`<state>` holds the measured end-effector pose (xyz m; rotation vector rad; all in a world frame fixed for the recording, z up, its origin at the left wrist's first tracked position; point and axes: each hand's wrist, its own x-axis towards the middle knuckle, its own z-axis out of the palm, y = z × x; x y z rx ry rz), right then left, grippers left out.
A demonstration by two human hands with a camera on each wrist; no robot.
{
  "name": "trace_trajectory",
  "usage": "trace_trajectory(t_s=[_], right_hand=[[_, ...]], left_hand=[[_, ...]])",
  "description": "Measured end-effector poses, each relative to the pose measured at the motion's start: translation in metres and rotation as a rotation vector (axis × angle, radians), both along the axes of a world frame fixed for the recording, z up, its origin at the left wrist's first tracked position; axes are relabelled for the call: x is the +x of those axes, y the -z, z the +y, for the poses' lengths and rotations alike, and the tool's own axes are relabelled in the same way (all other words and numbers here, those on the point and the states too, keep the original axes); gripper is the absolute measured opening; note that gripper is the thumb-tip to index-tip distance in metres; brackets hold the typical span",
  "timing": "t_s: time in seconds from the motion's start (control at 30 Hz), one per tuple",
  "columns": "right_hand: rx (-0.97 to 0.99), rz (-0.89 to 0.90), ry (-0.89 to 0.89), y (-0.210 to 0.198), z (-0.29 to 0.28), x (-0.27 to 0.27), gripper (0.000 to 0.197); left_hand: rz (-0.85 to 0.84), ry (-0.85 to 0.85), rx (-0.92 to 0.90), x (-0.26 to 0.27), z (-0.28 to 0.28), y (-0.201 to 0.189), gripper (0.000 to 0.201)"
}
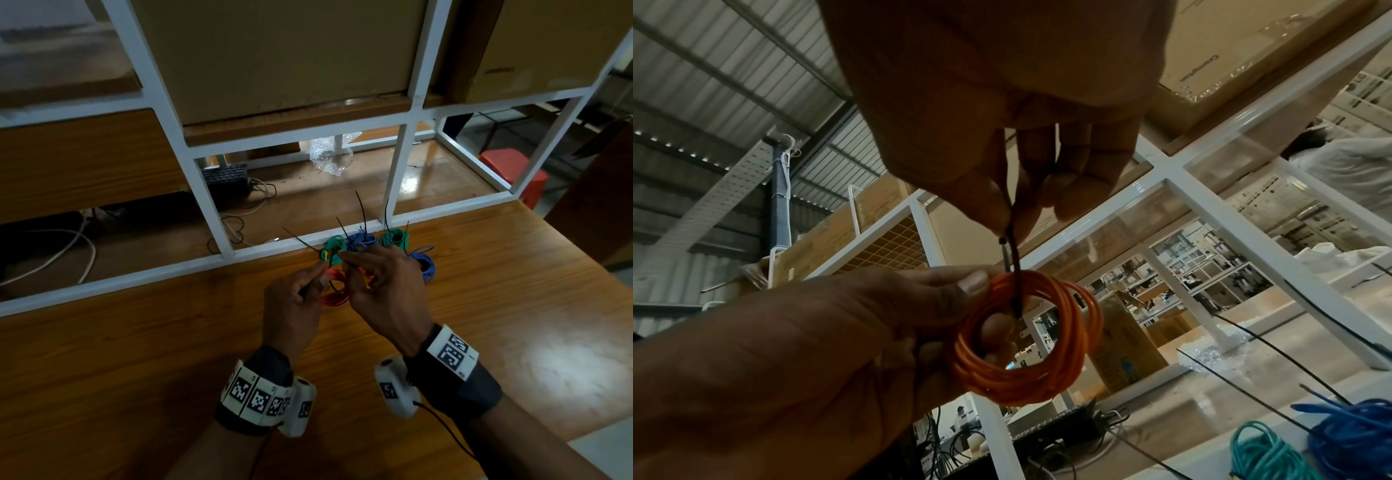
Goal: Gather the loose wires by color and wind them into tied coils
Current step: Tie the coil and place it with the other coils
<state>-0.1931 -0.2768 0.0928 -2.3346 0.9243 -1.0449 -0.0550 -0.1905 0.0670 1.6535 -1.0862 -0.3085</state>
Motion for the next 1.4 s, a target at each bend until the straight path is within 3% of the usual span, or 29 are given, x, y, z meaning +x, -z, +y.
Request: trace_trajectory(t_s=[0.2,0.4,0.6,0.8,1.07,1.4], right_hand=[[-0.012,0.063,0.011,0.002,0.001,-0.003,0.031],[-0.007,0.128,0.010,0.001,0.001,-0.003,0.041],[-0.016,0.143,0.003,-0.002,0.004,-0.004,0.035],[0.068,0.079,-0.016,0.002,0.000,-0.007,0.029],[0.080,0.026,-0.011,0.001,0.000,-0.010,0.033],[0.140,0.016,-0.031,0.008,0.010,-0.008,0.022]], left_hand=[[-0.018,-0.004,0.004,0.001,0.002,0.002,0.025],[-0.119,-0.010,0.020,0.001,0.002,0.004,0.029],[-0.163,-0.008,0.022,-0.001,0.003,0.004,0.028],[-0.179,-0.020,0.025,-0.002,0.004,0.001,0.030],[-0.341,-0.019,0.028,-0.005,0.008,-0.003,0.038],[-0.306,-0.040,0.030,-0.008,0.007,-0.001,0.038]])
